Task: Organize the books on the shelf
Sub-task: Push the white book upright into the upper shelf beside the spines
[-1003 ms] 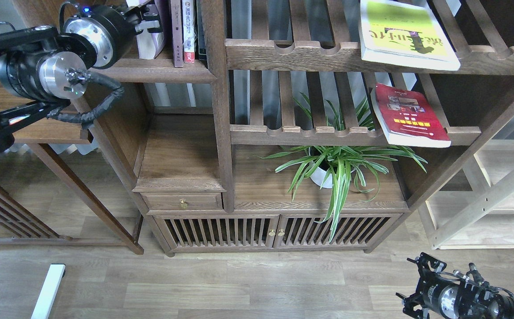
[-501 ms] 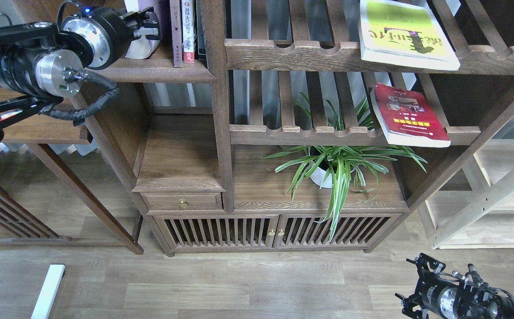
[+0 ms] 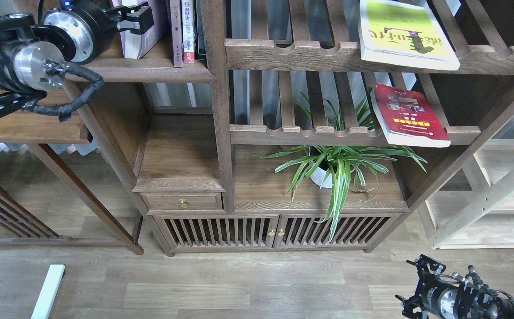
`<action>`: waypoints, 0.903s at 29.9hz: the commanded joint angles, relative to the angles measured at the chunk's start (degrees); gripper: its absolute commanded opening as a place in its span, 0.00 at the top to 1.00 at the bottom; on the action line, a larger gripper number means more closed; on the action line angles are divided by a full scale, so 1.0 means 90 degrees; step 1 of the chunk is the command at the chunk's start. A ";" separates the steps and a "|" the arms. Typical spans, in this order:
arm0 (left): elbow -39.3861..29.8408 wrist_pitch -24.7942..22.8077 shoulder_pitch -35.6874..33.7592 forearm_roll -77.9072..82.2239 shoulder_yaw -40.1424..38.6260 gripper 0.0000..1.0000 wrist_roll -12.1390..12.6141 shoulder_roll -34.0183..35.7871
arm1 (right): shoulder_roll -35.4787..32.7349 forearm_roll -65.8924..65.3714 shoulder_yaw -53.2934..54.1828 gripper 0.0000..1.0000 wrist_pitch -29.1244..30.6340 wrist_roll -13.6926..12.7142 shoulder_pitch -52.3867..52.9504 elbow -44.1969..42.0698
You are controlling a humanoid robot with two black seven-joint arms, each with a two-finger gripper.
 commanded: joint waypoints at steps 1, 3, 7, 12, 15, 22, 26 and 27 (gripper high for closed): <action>-0.0145 0.0000 -0.0013 -0.0004 0.0032 0.16 0.0078 0.0134 | 0.0000 0.0002 -0.0007 0.01 -0.0057 0.0001 -0.0012 0.0000; -0.0204 0.0000 -0.0013 -0.0004 0.0042 0.16 0.0098 0.0183 | 0.0000 -0.0007 -0.0007 0.01 -0.0086 0.0001 -0.0031 0.0000; -0.0292 0.0000 -0.0022 0.0006 0.0071 0.16 0.0147 0.0242 | 0.0029 -0.0007 -0.0007 0.01 -0.0125 0.0001 -0.0080 0.0000; -0.0525 0.0000 -0.0129 0.0025 0.0120 0.15 0.0264 0.0437 | 0.0039 -0.0007 0.0003 0.01 -0.0174 0.0001 -0.0129 0.0000; -0.0702 0.0000 -0.0178 0.0025 0.0149 0.14 0.0303 0.0583 | 0.0039 -0.0007 0.0003 0.01 -0.0180 0.0001 -0.0129 0.0000; -0.1073 -0.0133 -0.0188 0.0045 0.0227 0.14 0.0401 0.0857 | 0.0059 -0.0007 0.0003 0.01 -0.0180 0.0001 -0.0139 0.0019; -0.1317 -0.0162 -0.0198 0.0045 0.0296 0.13 0.0411 0.1003 | 0.0127 -0.0007 0.0003 0.01 -0.0180 0.0001 -0.0198 0.0019; -0.1385 -0.0191 -0.0198 0.0045 0.0296 0.13 0.0411 0.1042 | 0.0127 -0.0007 0.0003 0.01 -0.0180 0.0001 -0.0198 0.0019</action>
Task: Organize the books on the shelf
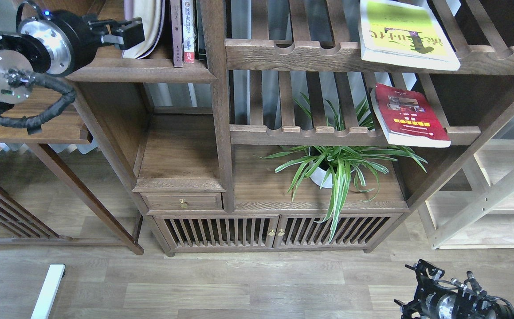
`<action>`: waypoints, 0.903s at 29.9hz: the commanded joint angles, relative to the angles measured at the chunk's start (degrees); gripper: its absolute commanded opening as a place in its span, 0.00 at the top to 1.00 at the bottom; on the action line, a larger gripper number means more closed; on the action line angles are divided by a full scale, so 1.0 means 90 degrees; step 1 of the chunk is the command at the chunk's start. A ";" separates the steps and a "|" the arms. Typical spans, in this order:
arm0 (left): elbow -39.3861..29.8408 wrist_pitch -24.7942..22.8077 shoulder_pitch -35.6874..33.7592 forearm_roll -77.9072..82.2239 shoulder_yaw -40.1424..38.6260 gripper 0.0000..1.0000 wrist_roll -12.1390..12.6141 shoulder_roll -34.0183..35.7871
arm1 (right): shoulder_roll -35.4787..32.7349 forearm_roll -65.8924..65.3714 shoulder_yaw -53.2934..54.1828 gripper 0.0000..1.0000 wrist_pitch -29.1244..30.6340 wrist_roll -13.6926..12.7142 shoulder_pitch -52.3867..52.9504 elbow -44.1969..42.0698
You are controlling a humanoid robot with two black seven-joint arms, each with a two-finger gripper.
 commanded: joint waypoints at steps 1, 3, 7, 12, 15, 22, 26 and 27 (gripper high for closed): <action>-0.0258 -0.0086 -0.0021 0.0001 0.0017 0.13 0.0009 0.0173 | 0.0014 0.0000 -0.0001 0.01 0.0001 -0.0001 -0.0017 -0.0001; -0.0385 -0.0125 -0.0040 0.0001 0.0017 0.13 0.0009 0.0290 | 0.0024 0.0000 -0.0001 0.01 0.0001 -0.0001 -0.0017 -0.0001; -0.0619 -0.0378 -0.0040 0.0001 0.0026 0.12 0.0126 0.0554 | 0.0024 0.0000 -0.0001 0.01 0.0001 -0.0001 -0.0027 -0.0001; -0.0873 -0.0944 -0.0011 0.0030 0.0075 0.12 0.0175 0.1100 | 0.0014 0.0000 -0.0001 0.01 0.0001 -0.0001 -0.0047 -0.0001; -0.0932 -0.1685 0.0018 0.0127 0.0260 0.12 0.0224 0.1549 | 0.0014 0.0000 -0.0001 0.01 0.0001 -0.0001 -0.0047 -0.0001; -0.0942 -0.3444 0.0749 0.1191 0.0739 0.11 0.0029 0.2682 | 0.0014 -0.0010 -0.0001 0.01 0.0001 -0.0001 -0.0047 -0.0001; -0.0903 -0.3865 0.1559 0.1787 0.0729 0.11 -0.0380 0.3015 | 0.0014 -0.0039 -0.0001 0.01 0.0001 -0.0001 -0.0027 -0.0001; -0.0893 -0.3904 0.1822 0.1942 0.0720 0.11 -0.0488 0.3054 | 0.0014 -0.0039 -0.0001 0.01 0.0001 -0.0001 -0.0027 -0.0001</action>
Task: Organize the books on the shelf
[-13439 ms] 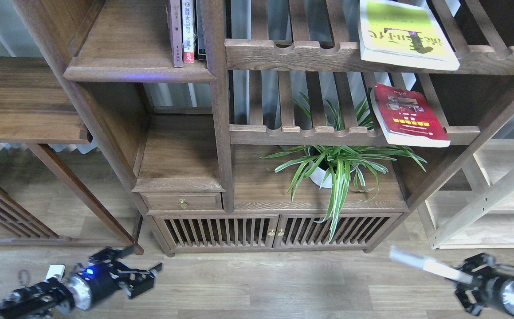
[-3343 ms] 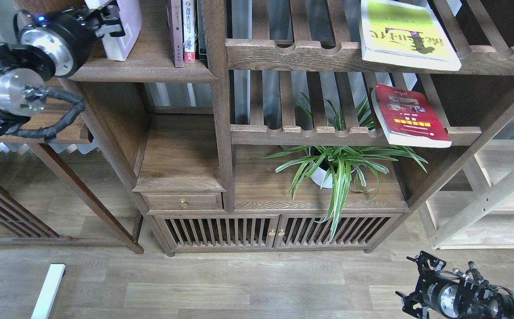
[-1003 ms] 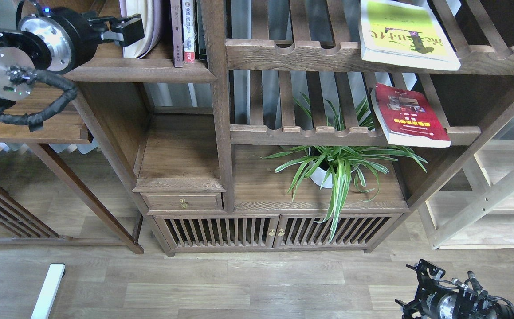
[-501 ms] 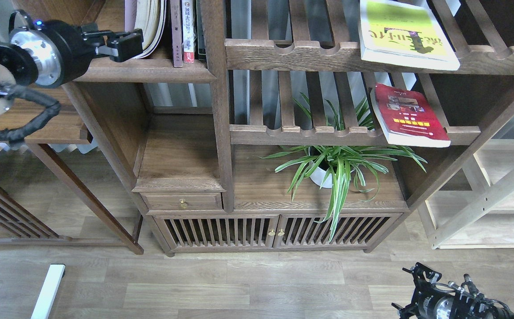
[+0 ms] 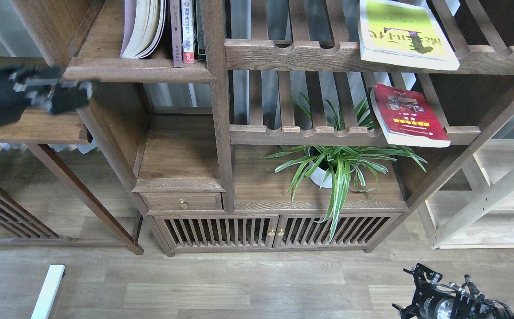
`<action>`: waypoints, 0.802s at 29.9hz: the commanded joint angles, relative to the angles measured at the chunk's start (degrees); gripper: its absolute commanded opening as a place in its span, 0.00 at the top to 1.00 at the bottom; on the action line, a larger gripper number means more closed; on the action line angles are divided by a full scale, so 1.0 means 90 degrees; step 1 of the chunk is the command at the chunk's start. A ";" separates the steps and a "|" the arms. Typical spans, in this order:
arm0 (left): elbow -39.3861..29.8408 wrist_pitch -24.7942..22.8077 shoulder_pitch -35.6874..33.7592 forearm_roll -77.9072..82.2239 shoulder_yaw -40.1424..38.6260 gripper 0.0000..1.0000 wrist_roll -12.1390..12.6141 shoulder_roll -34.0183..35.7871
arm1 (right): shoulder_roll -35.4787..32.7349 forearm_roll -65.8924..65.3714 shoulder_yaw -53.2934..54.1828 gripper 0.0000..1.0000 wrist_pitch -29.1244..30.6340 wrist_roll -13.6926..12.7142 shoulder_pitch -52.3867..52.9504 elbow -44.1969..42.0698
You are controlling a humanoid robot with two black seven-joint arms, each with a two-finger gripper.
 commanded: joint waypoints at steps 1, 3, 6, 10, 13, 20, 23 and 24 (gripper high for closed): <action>0.0042 -0.0226 0.0787 0.0501 -0.0002 0.11 -0.0369 0.0192 | 0.0001 -0.0014 0.0000 0.01 0.0001 0.0002 0.0021 0.0010; 0.0052 -0.0216 0.1217 0.0706 -0.0002 0.11 -0.0593 0.0182 | 0.0001 -0.0024 0.0000 0.01 0.0001 0.0002 0.0060 0.0010; 0.0081 -0.0216 0.1802 0.0795 -0.0011 0.11 -0.0867 0.0095 | -0.0009 -0.0024 0.0010 0.01 0.0001 0.0002 0.0109 0.0010; 0.0149 -0.0206 0.2662 0.0872 -0.0021 0.11 -0.1276 -0.0100 | -0.0057 -0.0043 0.0010 0.01 0.0001 0.0002 0.0265 0.0010; 0.0266 -0.0206 0.3248 0.1058 -0.0031 0.11 -0.1599 -0.0286 | -0.0135 -0.0053 0.0010 0.01 0.0001 0.0002 0.0382 0.0020; 0.1027 -0.0128 0.4849 0.1195 -0.0109 0.11 -0.2283 -0.1222 | -0.0710 -0.0063 0.0107 0.01 0.0001 0.0002 0.0948 0.0565; 0.1554 -0.0119 0.5329 0.1205 -0.0129 0.11 -0.2449 -0.1750 | -0.1092 -0.0112 0.0205 0.01 0.0001 0.0002 0.1270 0.0995; 0.1720 -0.0118 0.5436 0.1215 -0.0129 0.11 -0.2479 -0.1896 | -0.1199 -0.0160 0.0205 0.01 0.0001 0.0002 0.1377 0.1132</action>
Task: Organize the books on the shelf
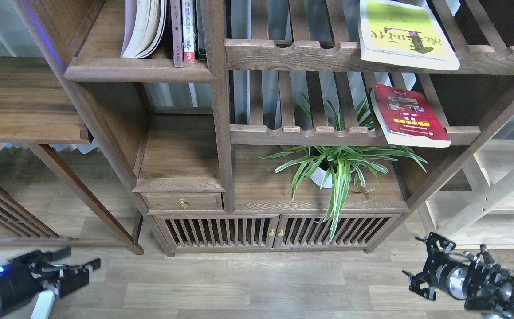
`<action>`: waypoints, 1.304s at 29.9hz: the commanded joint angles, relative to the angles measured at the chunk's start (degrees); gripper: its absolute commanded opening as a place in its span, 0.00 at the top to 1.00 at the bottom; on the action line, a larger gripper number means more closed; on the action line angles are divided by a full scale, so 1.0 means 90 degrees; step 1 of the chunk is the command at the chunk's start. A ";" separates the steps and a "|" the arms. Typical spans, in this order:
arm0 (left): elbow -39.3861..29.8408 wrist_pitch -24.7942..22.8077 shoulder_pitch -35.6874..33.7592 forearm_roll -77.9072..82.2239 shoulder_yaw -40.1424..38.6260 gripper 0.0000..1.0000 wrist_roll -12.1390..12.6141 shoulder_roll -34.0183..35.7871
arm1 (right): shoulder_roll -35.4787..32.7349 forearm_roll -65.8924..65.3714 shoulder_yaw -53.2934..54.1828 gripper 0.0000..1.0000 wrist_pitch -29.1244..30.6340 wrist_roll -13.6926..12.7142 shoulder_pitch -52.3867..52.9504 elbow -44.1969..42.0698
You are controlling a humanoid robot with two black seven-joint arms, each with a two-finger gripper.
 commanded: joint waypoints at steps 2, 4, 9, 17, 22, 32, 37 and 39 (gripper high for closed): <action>0.0826 0.0030 0.0602 0.0037 -0.0024 0.11 -0.0169 -0.0797 | -0.0574 -0.0189 0.0045 0.01 -0.0001 -0.0001 0.0511 0.0650; 0.1167 0.0069 0.0788 0.0046 -0.0024 0.11 -0.0227 -0.1119 | -0.0857 -0.0296 0.0055 0.02 -0.0001 -0.0001 0.0696 0.0923; 0.1793 0.0069 0.1052 0.0046 -0.0024 0.11 -0.0237 -0.1754 | -0.1657 -0.0501 0.0152 0.02 -0.0001 -0.0001 0.1136 0.1500; 0.2702 0.0069 0.1345 0.0046 -0.0024 0.11 -0.0237 -0.2555 | -0.3180 -0.1214 0.1069 0.03 -0.0001 -0.0001 0.1546 0.2174; 0.2946 0.0127 0.1433 0.0037 -0.0024 0.11 -0.0237 -0.2868 | -0.3894 -0.1595 0.1509 0.03 -0.0001 -0.0001 0.1888 0.2408; 0.3074 0.0449 0.1560 0.0046 -0.0024 0.11 -0.0237 -0.3220 | -0.4843 -0.2220 0.2475 0.04 -0.0001 -0.0001 0.2972 0.2868; 0.3074 0.0577 0.1570 0.0037 -0.0024 0.11 -0.0228 -0.3308 | -0.4843 -0.2688 0.2925 0.05 -0.0001 -0.0001 0.3012 0.3004; 0.3074 0.0606 0.1619 0.0037 -0.0024 0.11 -0.0237 -0.3337 | -0.4814 -0.2932 0.3043 0.06 -0.0001 -0.0001 0.3021 0.3082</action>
